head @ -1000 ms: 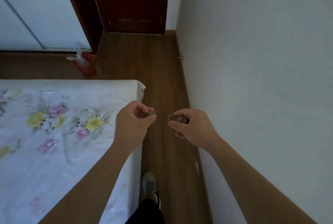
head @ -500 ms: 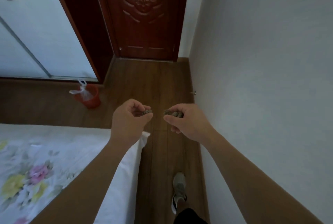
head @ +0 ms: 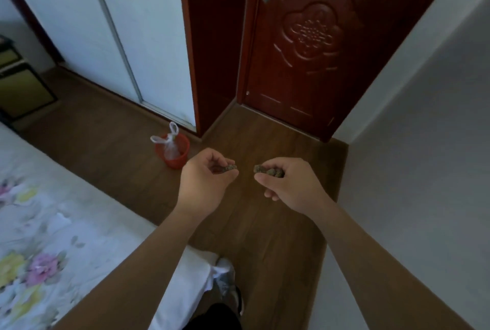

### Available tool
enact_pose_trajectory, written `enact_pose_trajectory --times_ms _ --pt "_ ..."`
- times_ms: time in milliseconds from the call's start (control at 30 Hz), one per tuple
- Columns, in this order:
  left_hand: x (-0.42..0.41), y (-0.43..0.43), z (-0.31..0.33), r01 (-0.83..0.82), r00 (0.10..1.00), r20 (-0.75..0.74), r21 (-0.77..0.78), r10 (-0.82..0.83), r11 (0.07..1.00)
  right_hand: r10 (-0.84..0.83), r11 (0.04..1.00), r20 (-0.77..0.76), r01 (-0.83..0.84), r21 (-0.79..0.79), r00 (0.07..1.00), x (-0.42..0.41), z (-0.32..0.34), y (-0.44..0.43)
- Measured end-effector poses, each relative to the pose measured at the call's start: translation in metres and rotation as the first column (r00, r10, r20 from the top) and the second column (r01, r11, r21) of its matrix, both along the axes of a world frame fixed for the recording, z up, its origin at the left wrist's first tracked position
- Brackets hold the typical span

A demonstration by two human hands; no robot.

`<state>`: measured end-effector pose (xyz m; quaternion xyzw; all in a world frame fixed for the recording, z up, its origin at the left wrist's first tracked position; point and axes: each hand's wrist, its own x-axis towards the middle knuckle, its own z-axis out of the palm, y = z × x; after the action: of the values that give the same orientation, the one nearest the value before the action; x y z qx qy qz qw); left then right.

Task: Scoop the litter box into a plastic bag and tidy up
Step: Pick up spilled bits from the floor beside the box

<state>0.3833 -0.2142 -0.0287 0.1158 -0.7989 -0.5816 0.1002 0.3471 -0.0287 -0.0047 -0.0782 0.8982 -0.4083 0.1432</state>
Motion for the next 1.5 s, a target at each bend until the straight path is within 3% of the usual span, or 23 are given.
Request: enact_pose_trajectory --times_ms 267,500,667,833,1000,1167,1500 --pt "-0.170 -0.052 -0.010 -0.121 0.989 0.093 0.029 0.118 0.992 0.137 0.990 0.010 -0.137 0.039 0.991 -0.180 -0.002 -0.054" --pt "-0.265 -0.105 -0.003 -0.287 0.954 0.116 0.074 0.277 0.955 0.301 0.953 0.029 -0.301 0.011 0.953 -0.310 0.001 -0.114" --pt "-0.329 -0.143 -0.018 -0.458 0.883 0.138 0.035 0.449 0.888 0.486 0.874 -0.001 -0.485 0.018 0.874 -0.404 -0.013 -0.168" --pt "-0.384 -0.176 -0.029 -0.650 0.750 0.186 0.034 0.635 0.759 0.648 0.761 0.031 -0.649 0.015 0.761 -0.490 -0.022 -0.226" --pt "-0.411 -0.210 -0.030 -0.777 0.618 0.187 0.000 0.764 0.629 0.781 0.621 0.097 -0.784 -0.016 0.617 -0.535 -0.029 -0.294" --pt "-0.417 -0.263 -0.045 -0.840 0.522 0.209 -0.038 0.827 0.541 0.837 0.536 0.137 -0.844 -0.018 0.529 -0.554 -0.049 -0.360" --pt "-0.460 -0.361 -0.137 -0.802 0.528 0.403 -0.055 0.748 0.595 0.785 0.556 0.271 -0.826 0.092 0.558 -0.609 -0.149 -0.454"
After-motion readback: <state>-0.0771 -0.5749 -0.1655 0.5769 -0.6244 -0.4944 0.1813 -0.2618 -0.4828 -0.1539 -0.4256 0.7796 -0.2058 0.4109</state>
